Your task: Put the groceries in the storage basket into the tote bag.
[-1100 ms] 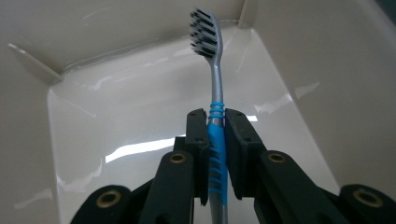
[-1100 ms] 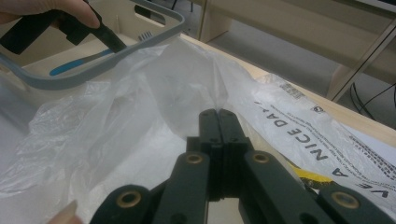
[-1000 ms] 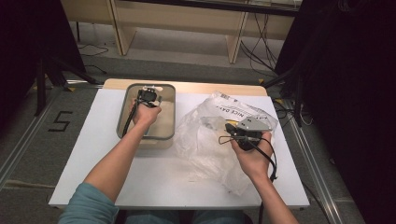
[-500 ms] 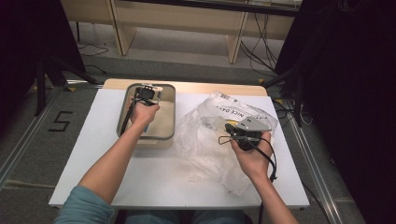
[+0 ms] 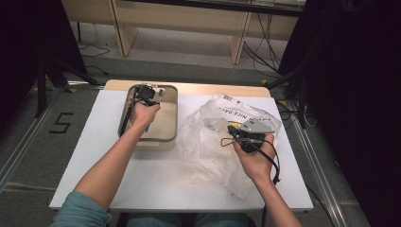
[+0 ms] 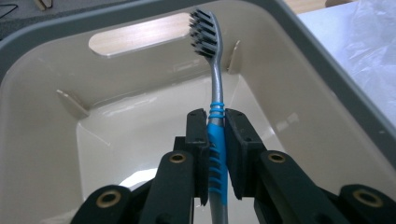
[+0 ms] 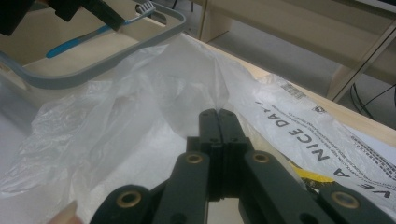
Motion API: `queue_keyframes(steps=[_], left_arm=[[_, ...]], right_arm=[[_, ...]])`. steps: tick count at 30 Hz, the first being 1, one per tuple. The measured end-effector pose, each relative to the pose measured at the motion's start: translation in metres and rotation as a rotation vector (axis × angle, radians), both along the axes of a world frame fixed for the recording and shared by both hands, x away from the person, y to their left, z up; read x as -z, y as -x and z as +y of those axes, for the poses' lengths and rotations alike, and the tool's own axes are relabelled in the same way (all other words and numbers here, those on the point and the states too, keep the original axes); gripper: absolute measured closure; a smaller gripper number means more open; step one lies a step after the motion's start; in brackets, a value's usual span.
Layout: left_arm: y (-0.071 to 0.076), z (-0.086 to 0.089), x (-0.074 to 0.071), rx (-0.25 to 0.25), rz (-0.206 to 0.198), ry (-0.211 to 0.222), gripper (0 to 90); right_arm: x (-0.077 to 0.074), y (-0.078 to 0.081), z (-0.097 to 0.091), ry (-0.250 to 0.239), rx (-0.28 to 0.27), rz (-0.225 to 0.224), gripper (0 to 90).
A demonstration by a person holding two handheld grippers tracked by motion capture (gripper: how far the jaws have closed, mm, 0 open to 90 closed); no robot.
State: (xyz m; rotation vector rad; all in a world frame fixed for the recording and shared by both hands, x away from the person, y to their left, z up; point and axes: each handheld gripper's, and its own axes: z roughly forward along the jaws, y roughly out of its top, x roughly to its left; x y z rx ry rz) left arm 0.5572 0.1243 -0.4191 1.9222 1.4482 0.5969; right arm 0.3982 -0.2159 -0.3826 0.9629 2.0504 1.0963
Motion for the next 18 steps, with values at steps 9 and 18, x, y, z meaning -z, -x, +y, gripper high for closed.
queue_keyframes(steps=[9,18], left_arm=[[0.006,-0.001,-0.009,0.01,-0.044,0.021,79.9],[0.014,-0.001,-0.017,0.026,-0.074,0.04,79.9]], right_arm=[[0.0,0.0,0.0,0.0,0.002,0.001,90.0],[0.0,0.0,0.0,0.003,0.003,0.001,90.0]])
